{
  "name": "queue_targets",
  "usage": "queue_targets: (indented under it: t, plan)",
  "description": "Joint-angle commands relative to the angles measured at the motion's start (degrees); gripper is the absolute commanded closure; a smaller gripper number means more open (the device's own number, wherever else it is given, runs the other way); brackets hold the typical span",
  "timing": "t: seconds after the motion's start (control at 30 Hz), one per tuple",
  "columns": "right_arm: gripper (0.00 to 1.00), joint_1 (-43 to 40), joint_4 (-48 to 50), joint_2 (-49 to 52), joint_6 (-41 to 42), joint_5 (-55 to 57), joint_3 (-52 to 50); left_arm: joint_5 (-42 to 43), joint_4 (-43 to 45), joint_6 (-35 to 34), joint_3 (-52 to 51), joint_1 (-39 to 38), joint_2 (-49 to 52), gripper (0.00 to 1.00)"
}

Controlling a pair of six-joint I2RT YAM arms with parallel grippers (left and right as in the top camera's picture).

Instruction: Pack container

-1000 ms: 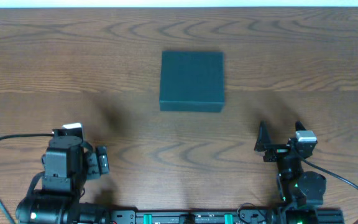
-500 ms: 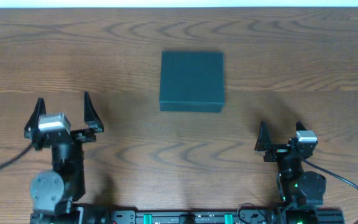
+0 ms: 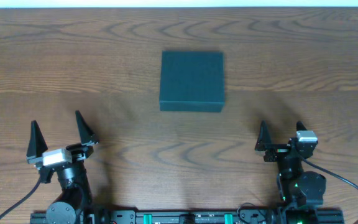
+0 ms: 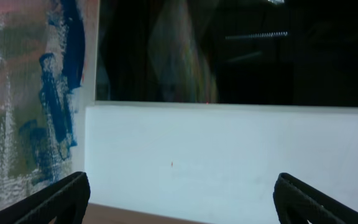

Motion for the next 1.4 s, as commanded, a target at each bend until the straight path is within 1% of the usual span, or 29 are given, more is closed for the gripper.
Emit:
queue_targets:
  t: [0.0, 0.07, 0.13, 0.23, 0.33, 0.4, 0.5, 0.57, 0.67, 0.7, 1.37]
  plan:
    - [0.01, -0.63, -0.26, -0.37, 0.24, 0.2, -0.11, 1.57, -0.17, 4.46, -2.25, 0.33, -1.79, 0.05]
    - [0.01, -0.63, -0.26, -0.37, 0.24, 0.2, -0.11, 3.1, -2.38, 7.72, -2.21, 0.35, -1.84, 0.05]
    - [0.01, -0.63, -0.26, -0.37, 0.24, 0.2, -0.11, 3.41, -6.38, 6.99, -2.21, 0.35, -1.84, 0.05]
    - [0.01, -0.63, -0.26, -0.37, 0.24, 0.2, -0.11, 3.5, -14.47, 1.31, -2.21, 0.35, -1.84, 0.05]
    - [0.01, -0.63, -0.26, -0.37, 0.24, 0.2, -0.11, 4.92, -18.58, 0.37, -2.21, 0.35, -1.84, 0.05]
    - [0.01, -0.63, -0.26, -0.37, 0.24, 0.2, -0.11, 4.9, -22.49, -3.26, -2.21, 0.35, -1.84, 0.05]
    - [0.01, -0.63, -0.26, -0.37, 0.24, 0.2, -0.11, 4.9, -28.94, -10.8, -2.21, 0.35, -1.84, 0.05]
    - [0.01, -0.63, -0.26, -0.37, 0.24, 0.2, -0.11, 4.92, -31.36, -11.76, -2.21, 0.35, -1.84, 0.05]
    - [0.01, -0.63, -0.26, -0.37, 0.24, 0.2, -0.11, 5.51, -35.63, -11.41, -2.19, 0.35, -1.81, 0.05]
    - [0.01, -0.63, -0.26, -0.37, 0.24, 0.2, -0.11, 6.38, -35.56, -9.75, -2.16, 0.35, -1.79, 0.05]
    - [0.01, -0.63, -0.26, -0.37, 0.24, 0.2, -0.11, 6.32, -35.41, -9.81, -2.16, 0.35, -1.79, 0.05]
